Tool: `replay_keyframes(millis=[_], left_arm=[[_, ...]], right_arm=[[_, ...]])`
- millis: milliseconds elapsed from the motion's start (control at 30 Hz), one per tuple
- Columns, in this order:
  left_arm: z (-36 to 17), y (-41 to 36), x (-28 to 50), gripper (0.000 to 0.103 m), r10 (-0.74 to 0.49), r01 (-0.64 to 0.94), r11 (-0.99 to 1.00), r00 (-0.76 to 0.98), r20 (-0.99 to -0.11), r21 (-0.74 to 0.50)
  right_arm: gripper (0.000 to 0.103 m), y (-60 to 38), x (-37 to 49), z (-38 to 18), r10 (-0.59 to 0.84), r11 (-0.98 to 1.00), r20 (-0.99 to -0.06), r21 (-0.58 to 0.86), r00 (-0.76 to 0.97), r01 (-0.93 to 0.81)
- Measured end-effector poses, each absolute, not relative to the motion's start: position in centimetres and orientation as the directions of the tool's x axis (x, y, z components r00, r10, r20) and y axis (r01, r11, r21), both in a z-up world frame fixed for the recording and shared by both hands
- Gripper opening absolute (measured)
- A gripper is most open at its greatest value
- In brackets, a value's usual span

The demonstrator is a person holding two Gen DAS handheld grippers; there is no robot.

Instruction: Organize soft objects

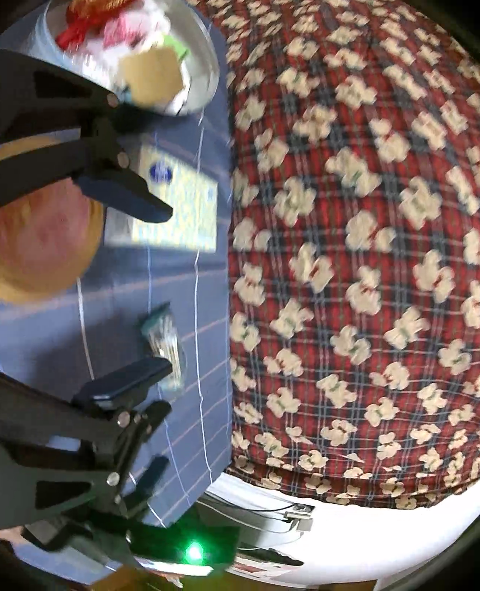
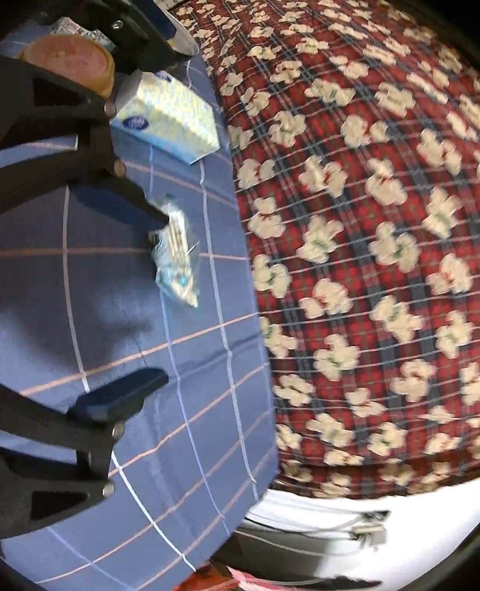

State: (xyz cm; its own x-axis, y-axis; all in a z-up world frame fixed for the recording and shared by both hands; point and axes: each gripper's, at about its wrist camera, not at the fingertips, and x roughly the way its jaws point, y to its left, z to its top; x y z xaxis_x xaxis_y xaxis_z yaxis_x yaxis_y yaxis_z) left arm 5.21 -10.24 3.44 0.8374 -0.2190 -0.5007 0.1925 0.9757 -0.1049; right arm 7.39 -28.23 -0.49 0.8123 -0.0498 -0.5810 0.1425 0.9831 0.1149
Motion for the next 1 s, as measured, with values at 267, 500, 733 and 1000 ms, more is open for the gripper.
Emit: replay_keyframes(millis=[267,500,733,1000], left_arm=[[1.1,-14.4,9.6,0.059,-0.18,0.098,0.982,0.755,-0.63,-0.163],[-0.9,-15.1,12.6,0.059,-0.157,0.01,0.977,0.708,-0.689,-0.212],[-2.4,-15.1,14.6,0.059,-0.165,-0.018,0.971,0.666,-0.727,-0.237],[-3.3,-15.1,15.1,0.06,-0.168,-0.015,0.972,0.65,-0.741,-0.234]], right_arm=[[0.061,-30.8,11.0,-1.8,0.064,0.973,-0.654,0.209,0.753,0.1],[0.05,-33.0,14.6,-3.0,0.164,0.95,-0.69,0.304,0.705,0.077],[0.05,-33.8,16.9,-3.7,0.263,0.906,-0.69,0.418,0.674,0.074],[0.05,-34.0,17.0,-3.4,0.297,0.88,-0.674,0.468,0.677,0.08]])
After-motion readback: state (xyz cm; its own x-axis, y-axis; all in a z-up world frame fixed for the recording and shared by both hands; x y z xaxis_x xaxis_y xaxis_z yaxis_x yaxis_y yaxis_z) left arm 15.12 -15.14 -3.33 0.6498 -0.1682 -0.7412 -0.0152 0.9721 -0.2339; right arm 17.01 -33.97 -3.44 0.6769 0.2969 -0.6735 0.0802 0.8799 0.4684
